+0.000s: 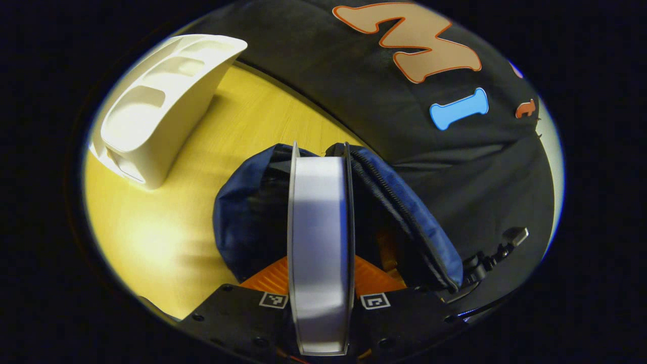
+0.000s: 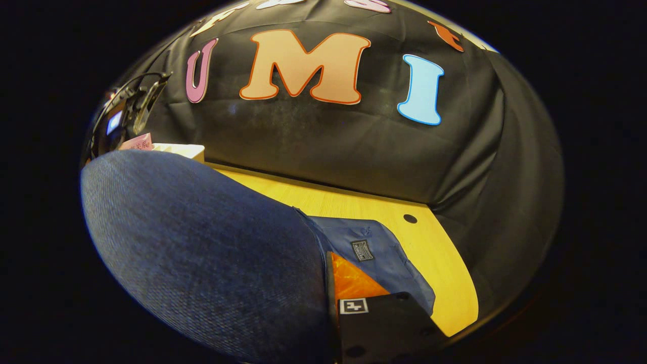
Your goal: Open the schoolbag, grab two books from the bookshelf and put them into the schoolbag.
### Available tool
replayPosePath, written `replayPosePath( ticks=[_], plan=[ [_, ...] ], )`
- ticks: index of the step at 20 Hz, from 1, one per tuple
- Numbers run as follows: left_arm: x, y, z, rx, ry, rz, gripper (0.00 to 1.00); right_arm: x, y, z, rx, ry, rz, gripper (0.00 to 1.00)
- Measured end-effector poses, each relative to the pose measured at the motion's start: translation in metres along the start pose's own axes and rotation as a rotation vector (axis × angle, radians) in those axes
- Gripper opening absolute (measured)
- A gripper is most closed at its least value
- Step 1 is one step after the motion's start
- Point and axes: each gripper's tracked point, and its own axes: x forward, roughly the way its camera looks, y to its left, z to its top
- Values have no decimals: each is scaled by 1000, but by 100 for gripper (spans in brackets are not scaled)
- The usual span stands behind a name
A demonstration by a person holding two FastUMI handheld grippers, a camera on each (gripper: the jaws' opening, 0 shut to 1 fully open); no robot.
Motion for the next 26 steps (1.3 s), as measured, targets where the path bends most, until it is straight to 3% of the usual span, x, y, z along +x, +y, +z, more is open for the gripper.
replayPosePath(
  ticks=[4, 15, 20, 24, 25, 26],
  plan=[
    [42, 6, 5, -95, -65, -103, 37, -2, 2, 2, 32, -6, 15, 9],
    [115, -16, -2, -221, -142, -263, 36, -5, 6, 3, 121, -7, 44, 10],
    [138, -11, -5, -308, -137, -267, 36, -1, 5, 1, 114, 6, 38, 10],
    [127, 7, -2, -262, -159, -199, 41, 1, 3, 2, 130, 14, 30, 10],
    [120, 13, -2, -262, -159, -179, 54, 2, 3, 0, 132, 17, 30, 10],
    [115, 21, -2, -259, -167, -149, 58, 2, 3, 1, 128, 19, 31, 10]
  ],
)
